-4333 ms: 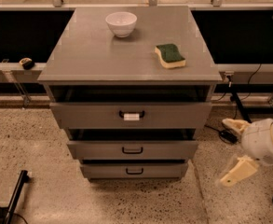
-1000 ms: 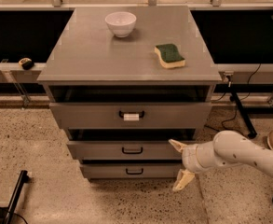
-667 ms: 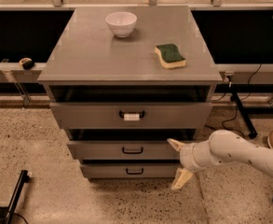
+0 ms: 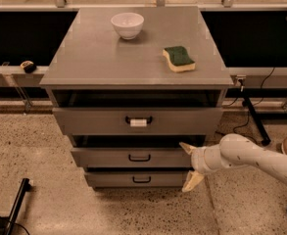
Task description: Open middle drawer
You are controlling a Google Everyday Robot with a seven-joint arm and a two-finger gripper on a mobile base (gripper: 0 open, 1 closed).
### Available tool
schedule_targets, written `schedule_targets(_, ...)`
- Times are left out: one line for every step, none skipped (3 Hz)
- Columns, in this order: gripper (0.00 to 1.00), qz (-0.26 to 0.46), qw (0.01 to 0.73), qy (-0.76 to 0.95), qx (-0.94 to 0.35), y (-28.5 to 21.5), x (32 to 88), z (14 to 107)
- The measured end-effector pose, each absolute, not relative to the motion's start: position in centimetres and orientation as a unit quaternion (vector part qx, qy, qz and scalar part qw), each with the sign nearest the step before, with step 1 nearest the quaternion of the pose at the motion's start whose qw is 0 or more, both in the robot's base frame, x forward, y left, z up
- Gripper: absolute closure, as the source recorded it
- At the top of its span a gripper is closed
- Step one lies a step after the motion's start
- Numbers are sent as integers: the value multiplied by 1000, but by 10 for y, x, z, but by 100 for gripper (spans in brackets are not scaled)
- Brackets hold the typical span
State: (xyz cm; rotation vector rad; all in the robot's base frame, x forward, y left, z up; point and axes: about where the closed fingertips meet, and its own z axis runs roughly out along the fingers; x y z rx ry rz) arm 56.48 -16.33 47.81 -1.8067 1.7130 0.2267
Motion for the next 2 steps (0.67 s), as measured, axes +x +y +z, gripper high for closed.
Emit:
schedule_targets(0,88,321,652,-682,-170,578,463)
schedule_targets(0,86,321,656,-678,-174,588,453)
